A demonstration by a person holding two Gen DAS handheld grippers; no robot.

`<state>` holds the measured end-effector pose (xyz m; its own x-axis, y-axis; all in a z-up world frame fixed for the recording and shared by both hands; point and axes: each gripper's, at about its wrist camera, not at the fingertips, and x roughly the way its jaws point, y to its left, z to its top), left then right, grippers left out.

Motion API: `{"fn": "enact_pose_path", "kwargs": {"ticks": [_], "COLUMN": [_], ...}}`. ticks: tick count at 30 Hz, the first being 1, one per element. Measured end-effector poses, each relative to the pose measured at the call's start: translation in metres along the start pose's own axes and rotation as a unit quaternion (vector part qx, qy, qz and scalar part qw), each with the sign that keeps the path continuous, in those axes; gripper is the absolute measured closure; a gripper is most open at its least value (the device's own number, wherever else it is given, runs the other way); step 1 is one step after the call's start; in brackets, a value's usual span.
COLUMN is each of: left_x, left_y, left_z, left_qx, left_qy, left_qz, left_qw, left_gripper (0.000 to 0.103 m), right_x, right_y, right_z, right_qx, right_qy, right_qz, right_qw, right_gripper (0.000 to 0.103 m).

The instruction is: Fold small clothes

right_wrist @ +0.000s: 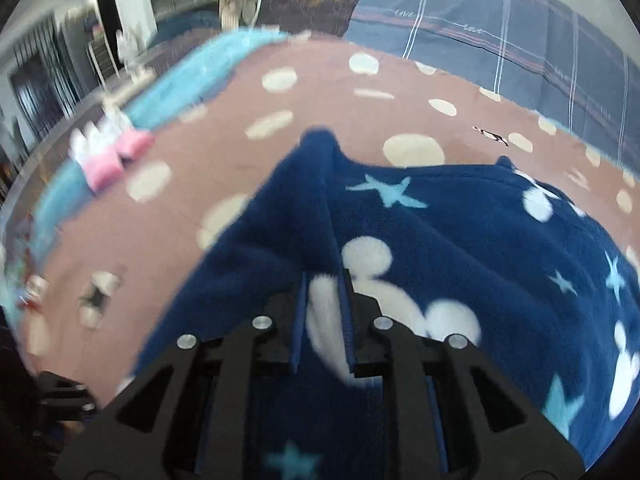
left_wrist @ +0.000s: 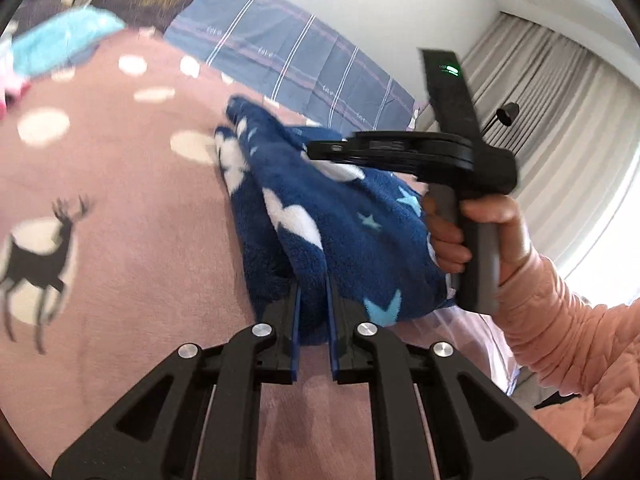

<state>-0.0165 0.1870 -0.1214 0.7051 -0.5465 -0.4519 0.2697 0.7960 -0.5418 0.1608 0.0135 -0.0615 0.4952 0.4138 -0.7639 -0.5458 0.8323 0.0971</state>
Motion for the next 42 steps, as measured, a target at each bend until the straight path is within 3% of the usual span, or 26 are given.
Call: {"fn": "enact_pose_path", "kwargs": {"ticks": [4,6,8,15,17,20,23,25,26,27,29,30,31,33,35,36,38,40,42], "left_x": [0.001,0.015,0.038,0.013,0.01,0.011,0.018,0.026,0.03,0.033,0.033,0.03,0.026,0.018,0.017,0.019,0.02,0.016,0.009], "left_y": [-0.003,-0.001,0.002,-0.003,-0.006,-0.011,-0.01,-0.004,-0.003,-0.003,-0.006,-0.008,-0.01,-0.011,-0.013,-0.012,-0.009,-0.013,-0.017], "left_z": [0.011,0.009,0.001,-0.008,-0.007,-0.005,0.0,0.002,0.002,0.002,0.001,-0.001,-0.003,-0.007,-0.014,-0.017,-0.017,-0.014,-0.011], "left_qx": [-0.001,0.003,0.013,0.017,0.019,0.021,0.005,-0.01,-0.015,-0.013,-0.009,-0.005,-0.004,-0.01,0.009,0.012,0.006,0.019,0.028], "left_qy": [-0.002,0.018,0.061,0.039,0.029,0.03,0.022,0.026,0.032,0.036,0.041,0.041,0.039,0.036,0.036,0.04,0.043,0.041,0.036], "left_qz": [0.013,0.019,0.065,0.062,0.06,0.068,0.082,0.079,0.081,0.084,0.077,0.084,0.095,0.105,0.117,0.116,0.111,0.113,0.115], "left_qw": [0.9999,0.9997,0.9959,0.9972,0.9976,0.997,0.9964,0.9965,0.9961,0.9957,0.9961,0.9956,0.9947,0.9938,0.9925,0.9924,0.9928,0.9925,0.9923], "left_gripper": [0.094,0.084,0.082,0.094,0.094,0.091,0.066,0.066,0.073,0.096,0.096,0.096,0.096,0.096,0.096,0.096,0.096,0.093,0.091], "right_x": [-0.023,-0.013,-0.009,-0.041,-0.043,-0.037,-0.012,0.016,0.029,0.051,0.093,0.109,0.118,0.109,0.112,0.121,0.141,0.123,0.085], "right_y": [-0.006,-0.011,-0.017,-0.022,-0.025,-0.025,-0.014,0.003,0.011,0.022,0.034,0.036,0.035,0.038,0.051,0.052,0.042,0.026,0.008], "right_z": [-0.02,-0.038,-0.054,-0.06,-0.047,-0.011,0.033,0.06,0.069,0.079,0.087,0.088,0.088,0.09,0.086,0.083,0.075,0.078,0.079], "right_qx": [-0.002,0.007,0.022,0.028,0.032,0.029,0.023,0.001,-0.011,-0.029,-0.044,-0.04,-0.003,0.034,-0.002,-0.013,-0.017,0.014,0.029], "right_qy": [-0.008,0.018,0.015,-0.002,-0.005,-0.012,-0.005,0.009,0.015,0.032,0.081,0.1,0.111,0.074,0.048,0.058,0.095,0.07,0.037], "right_qz": [0.012,0.011,0.014,0.044,0.044,0.054,0.049,0.031,0.015,-0.019,-0.089,-0.104,-0.096,-0.081,-0.079,-0.082,-0.042,-0.002,0.005], "right_qw": [1.0,1.0,1.0,0.999,0.999,0.998,0.999,0.999,1.0,0.999,0.992,0.989,0.989,0.993,0.996,0.995,0.994,0.997,0.999], "right_gripper": [0.079,0.075,0.074,0.066,0.066,0.058,0.05,0.041,0.036,0.033,0.037,0.083,0.094,0.095,0.093,0.088,0.072,0.068,0.056]}}
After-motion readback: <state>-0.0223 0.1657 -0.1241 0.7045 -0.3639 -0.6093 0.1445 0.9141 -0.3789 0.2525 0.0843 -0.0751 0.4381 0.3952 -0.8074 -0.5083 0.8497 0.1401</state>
